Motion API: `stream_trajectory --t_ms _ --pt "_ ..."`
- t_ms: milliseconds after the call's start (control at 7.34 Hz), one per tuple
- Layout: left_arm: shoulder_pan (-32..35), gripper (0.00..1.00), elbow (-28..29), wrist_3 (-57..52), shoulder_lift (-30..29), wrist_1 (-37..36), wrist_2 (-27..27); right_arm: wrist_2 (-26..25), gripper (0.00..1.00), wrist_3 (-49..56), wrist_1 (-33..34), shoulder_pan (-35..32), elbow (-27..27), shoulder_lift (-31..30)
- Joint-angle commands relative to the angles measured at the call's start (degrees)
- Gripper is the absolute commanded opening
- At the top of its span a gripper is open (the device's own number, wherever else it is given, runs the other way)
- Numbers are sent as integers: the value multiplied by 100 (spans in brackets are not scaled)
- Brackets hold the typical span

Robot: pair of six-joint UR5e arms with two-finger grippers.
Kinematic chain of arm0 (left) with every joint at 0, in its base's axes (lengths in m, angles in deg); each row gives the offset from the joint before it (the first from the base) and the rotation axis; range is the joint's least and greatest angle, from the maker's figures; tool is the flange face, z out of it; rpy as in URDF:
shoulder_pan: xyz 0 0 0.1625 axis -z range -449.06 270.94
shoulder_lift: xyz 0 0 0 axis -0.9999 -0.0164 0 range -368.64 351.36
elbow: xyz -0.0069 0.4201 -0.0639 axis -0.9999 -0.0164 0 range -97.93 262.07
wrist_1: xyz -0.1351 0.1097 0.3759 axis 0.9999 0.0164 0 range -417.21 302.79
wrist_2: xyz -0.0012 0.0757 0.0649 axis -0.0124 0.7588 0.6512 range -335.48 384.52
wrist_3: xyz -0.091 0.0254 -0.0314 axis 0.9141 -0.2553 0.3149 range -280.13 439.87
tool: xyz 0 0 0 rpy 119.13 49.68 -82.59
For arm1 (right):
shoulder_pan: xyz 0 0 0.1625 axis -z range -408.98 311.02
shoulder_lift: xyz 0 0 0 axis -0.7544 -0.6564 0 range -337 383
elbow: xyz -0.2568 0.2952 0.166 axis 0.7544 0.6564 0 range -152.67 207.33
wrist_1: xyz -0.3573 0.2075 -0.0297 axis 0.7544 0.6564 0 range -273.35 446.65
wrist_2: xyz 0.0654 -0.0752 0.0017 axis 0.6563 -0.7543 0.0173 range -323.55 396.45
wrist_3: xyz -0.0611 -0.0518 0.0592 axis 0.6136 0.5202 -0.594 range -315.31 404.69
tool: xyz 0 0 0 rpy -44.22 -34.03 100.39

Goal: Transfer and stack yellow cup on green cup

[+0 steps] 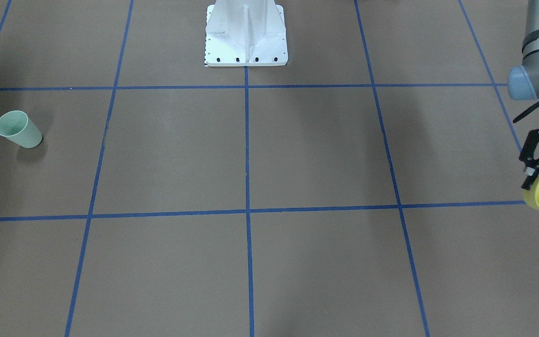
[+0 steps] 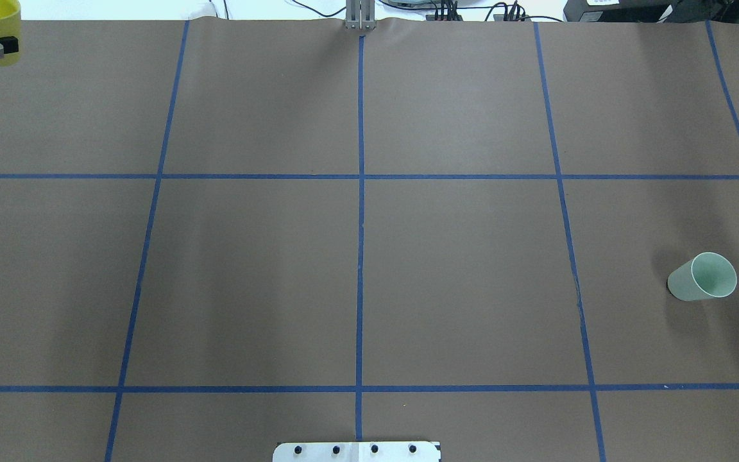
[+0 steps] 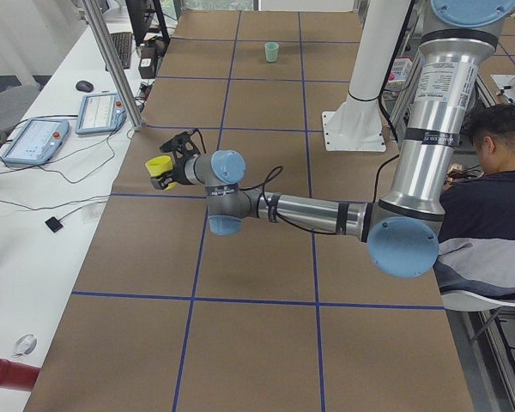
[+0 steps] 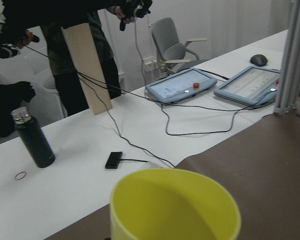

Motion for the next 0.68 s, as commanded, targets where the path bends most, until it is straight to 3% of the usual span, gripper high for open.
stream_trajectory --t_ms 0,136,545 --pt "-17 0 -34 -1005 -261 75 -1310 217 100 -21 6 0 5 208" --pt "-148 0 -34 -1071 -410 84 -1750 314 100 -230 6 0 5 374" --pt "-1419 0 54 -1072 -839 918 -1789 482 100 -1407 15 367 5 1190"
